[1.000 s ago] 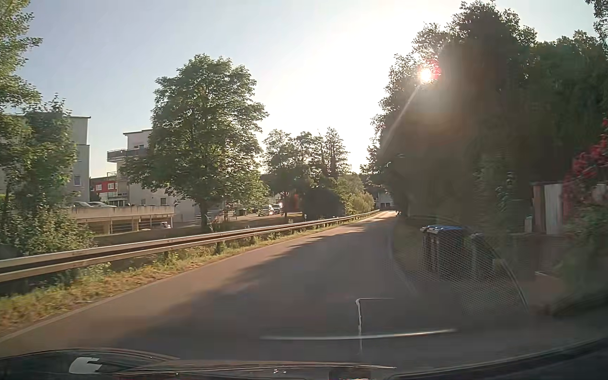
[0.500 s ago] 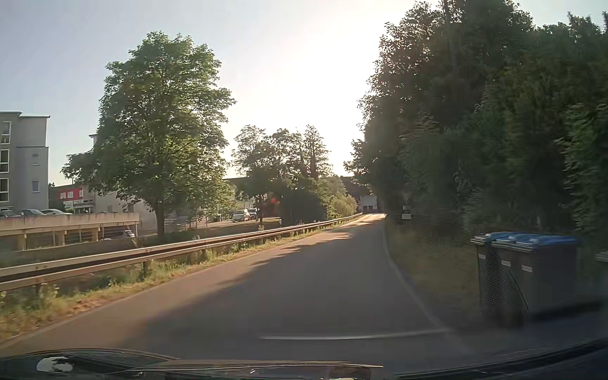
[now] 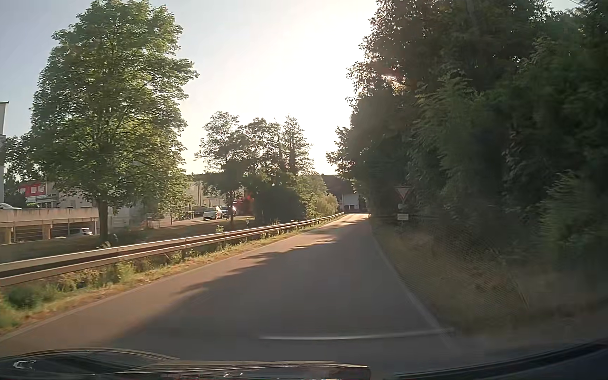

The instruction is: Follow the waypoints while adhering to traffic rules and regulations

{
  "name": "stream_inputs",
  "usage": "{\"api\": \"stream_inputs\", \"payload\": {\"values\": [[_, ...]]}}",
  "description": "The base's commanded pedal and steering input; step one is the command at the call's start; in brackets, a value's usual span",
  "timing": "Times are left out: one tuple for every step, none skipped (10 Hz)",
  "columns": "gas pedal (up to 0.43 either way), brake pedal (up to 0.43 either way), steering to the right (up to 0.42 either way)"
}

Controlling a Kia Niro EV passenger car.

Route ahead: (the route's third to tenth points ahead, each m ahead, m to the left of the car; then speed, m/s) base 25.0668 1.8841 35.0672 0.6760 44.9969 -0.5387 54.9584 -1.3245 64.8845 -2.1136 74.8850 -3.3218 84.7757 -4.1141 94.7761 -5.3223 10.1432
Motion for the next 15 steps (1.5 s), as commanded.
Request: {"api": "stream_inputs", "payload": {"values": [[0.047,0.000,0.035],[0.047,0.000,0.035],[0.047,0.000,0.035],[0.047,0.000,0.034],[0.047,0.000,0.033],[0.047,0.000,0.031],[0.047,0.000,0.029],[0.047,0.000,0.027],[0.047,0.000,0.026],[0.047,0.000,0.026],[0.047,0.000,0.025],[0.047,0.000,0.023],[0.047,0.000,0.021],[0.047,0.000,0.018],[0.047,0.000,0.016]]}}
